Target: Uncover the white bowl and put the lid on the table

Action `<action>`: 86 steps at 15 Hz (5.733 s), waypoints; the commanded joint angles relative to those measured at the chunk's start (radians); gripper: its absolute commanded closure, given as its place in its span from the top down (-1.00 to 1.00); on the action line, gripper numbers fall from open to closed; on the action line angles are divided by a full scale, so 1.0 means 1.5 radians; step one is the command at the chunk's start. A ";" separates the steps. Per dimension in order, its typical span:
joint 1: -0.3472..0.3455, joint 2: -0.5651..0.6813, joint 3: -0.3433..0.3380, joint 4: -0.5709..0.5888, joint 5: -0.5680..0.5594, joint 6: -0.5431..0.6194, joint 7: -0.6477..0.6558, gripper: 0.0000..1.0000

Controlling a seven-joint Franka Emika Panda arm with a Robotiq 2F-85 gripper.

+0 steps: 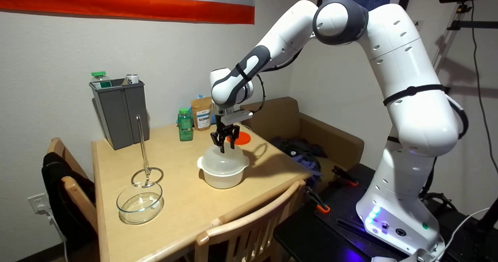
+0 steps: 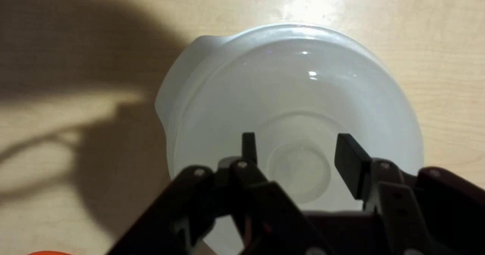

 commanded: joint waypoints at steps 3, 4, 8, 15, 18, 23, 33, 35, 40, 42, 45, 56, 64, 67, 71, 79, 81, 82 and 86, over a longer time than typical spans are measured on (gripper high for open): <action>0.004 0.008 -0.002 0.031 0.002 -0.035 -0.002 -0.11; 0.003 0.009 -0.002 0.036 0.002 -0.038 -0.003 -0.01; 0.001 0.019 -0.001 0.054 0.003 -0.052 -0.008 0.26; -0.002 0.050 0.000 0.100 0.004 -0.087 -0.018 0.09; -0.003 0.064 0.000 0.119 0.005 -0.101 -0.020 0.19; -0.004 0.081 0.000 0.144 0.006 -0.117 -0.022 0.23; -0.003 0.096 0.000 0.166 0.006 -0.134 -0.029 -0.62; -0.003 0.095 -0.001 0.166 0.005 -0.136 -0.028 -0.62; 0.000 0.079 -0.002 0.156 0.002 -0.133 -0.024 -0.62; 0.002 0.074 -0.002 0.155 0.000 -0.133 -0.023 -0.62; 0.003 0.067 -0.002 0.156 -0.001 -0.134 -0.022 -0.62; 0.013 -0.024 -0.006 0.135 -0.025 -0.243 -0.012 -0.62; -0.024 -0.097 -0.014 0.048 -0.001 -0.218 -0.012 -0.62; -0.050 -0.124 -0.017 -0.011 0.019 -0.187 -0.014 -0.62; -0.090 -0.173 -0.020 -0.117 0.066 -0.114 -0.020 -0.62; -0.161 -0.202 -0.036 -0.268 0.191 0.034 -0.052 -0.62; -0.172 -0.206 -0.037 -0.290 0.213 0.056 -0.060 -0.62; -0.176 -0.209 -0.039 -0.299 0.221 0.066 -0.057 -0.62; -0.177 -0.223 -0.050 -0.322 0.232 0.089 -0.035 -0.62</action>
